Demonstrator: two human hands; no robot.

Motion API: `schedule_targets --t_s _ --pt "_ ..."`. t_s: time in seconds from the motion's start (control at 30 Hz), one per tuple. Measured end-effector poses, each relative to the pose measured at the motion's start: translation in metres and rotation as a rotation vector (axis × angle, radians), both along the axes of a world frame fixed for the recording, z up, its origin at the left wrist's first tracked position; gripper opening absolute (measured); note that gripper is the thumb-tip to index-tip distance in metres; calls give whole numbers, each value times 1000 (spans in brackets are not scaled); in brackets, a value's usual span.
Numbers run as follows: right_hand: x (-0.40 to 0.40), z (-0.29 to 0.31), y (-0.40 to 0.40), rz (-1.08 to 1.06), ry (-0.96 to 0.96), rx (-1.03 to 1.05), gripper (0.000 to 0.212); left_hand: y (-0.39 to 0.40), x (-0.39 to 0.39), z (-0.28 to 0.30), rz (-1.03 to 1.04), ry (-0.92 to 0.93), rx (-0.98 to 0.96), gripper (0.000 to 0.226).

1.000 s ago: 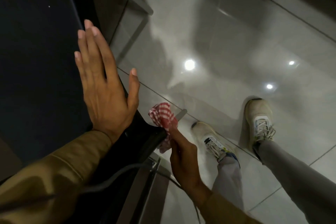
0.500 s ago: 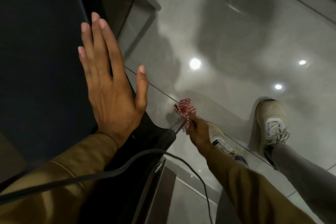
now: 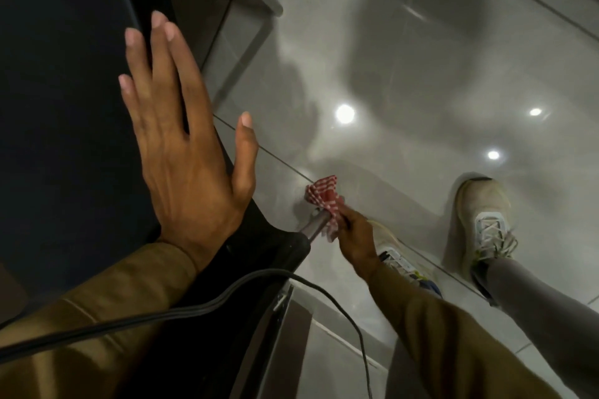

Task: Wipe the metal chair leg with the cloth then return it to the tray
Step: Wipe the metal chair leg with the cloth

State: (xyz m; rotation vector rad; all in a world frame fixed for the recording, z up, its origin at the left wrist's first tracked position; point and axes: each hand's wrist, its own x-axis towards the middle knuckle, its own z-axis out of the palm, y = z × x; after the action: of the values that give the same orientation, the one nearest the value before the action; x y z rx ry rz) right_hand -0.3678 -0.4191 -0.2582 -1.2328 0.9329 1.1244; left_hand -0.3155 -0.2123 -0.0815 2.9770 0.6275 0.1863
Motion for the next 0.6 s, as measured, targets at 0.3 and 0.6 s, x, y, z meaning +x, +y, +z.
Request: schedule_targets --t_s 0.3,0.6 --pt "-36 90 -6 395 -563 89 39 0 -4 2 3 40 6 76" --pt "-34 0 -8 449 -409 -82 39 -1 -4 4 -3 30 -20 76"
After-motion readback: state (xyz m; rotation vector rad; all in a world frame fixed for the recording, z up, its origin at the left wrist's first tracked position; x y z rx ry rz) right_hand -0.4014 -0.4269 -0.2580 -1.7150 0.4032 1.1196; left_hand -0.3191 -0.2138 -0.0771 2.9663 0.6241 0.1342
